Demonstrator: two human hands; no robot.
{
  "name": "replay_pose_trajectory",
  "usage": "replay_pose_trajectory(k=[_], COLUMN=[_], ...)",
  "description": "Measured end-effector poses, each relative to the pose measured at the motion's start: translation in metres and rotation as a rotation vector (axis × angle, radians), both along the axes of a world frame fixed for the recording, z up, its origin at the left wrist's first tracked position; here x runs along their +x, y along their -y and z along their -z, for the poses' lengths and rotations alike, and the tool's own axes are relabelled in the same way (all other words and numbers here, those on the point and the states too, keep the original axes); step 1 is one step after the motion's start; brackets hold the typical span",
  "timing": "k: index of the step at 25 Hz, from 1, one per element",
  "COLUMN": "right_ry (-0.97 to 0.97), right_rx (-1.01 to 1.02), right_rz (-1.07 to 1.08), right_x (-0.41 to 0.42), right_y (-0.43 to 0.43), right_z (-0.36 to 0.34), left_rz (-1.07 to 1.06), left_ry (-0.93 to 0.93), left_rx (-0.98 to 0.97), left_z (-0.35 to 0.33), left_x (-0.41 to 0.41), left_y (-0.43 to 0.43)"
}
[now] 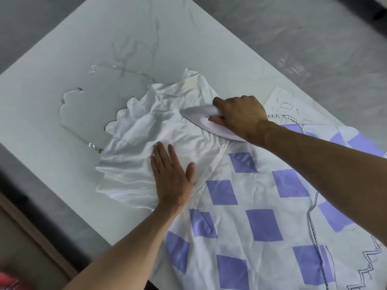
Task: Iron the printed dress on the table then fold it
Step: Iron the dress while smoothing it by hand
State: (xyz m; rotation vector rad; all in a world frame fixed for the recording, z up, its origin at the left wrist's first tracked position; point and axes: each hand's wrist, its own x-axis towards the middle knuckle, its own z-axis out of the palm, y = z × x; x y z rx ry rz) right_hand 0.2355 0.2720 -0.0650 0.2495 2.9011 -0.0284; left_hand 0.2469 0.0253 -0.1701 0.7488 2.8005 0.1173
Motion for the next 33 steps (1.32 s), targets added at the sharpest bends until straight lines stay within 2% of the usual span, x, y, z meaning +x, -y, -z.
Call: replay_pose_trajectory(k=[9,12,14,17,23,27,33], right_ry=[-0.037,-0.103,-0.118,-0.031,0.024,-0.031,0.015], right_rx=[0.019,-0.004,-0.011,-0.038,-0.067,-0.046,0.026], right_rz=[0.238,0.297,0.223,0.006,-0.199,-0.201,-0.087], right_x=[-0.056,-0.058,-0.042,0.004,0.053,0.034,-0.029], right_y=[-0.018,-0.019,-0.011,0.017,0.047,0.042,0.03], right_z=[0.001,-0.015,-0.03,-0.036,-0.005,0.006,0.002], left_rz=[0.012,0.012,0.017,0.037,-0.04,-0.023,-0.036], left_ry=[0.02,0.057,0.066,0.019,-0.017,-0.022,-0.012], left_rx=[-0.003,0.006,0.044,0.126,-0.06,-0.059,-0.065], left_z=[-0.001,-0.002,-0.005,-0.015,-0.008,-0.001,-0.001], left_x=[-0.003,-0.006,-0.01,-0.025,-0.053,-0.052,-0.051], left_y=[0.0,-0.001,0.003,0.023,0.05,0.053,0.054])
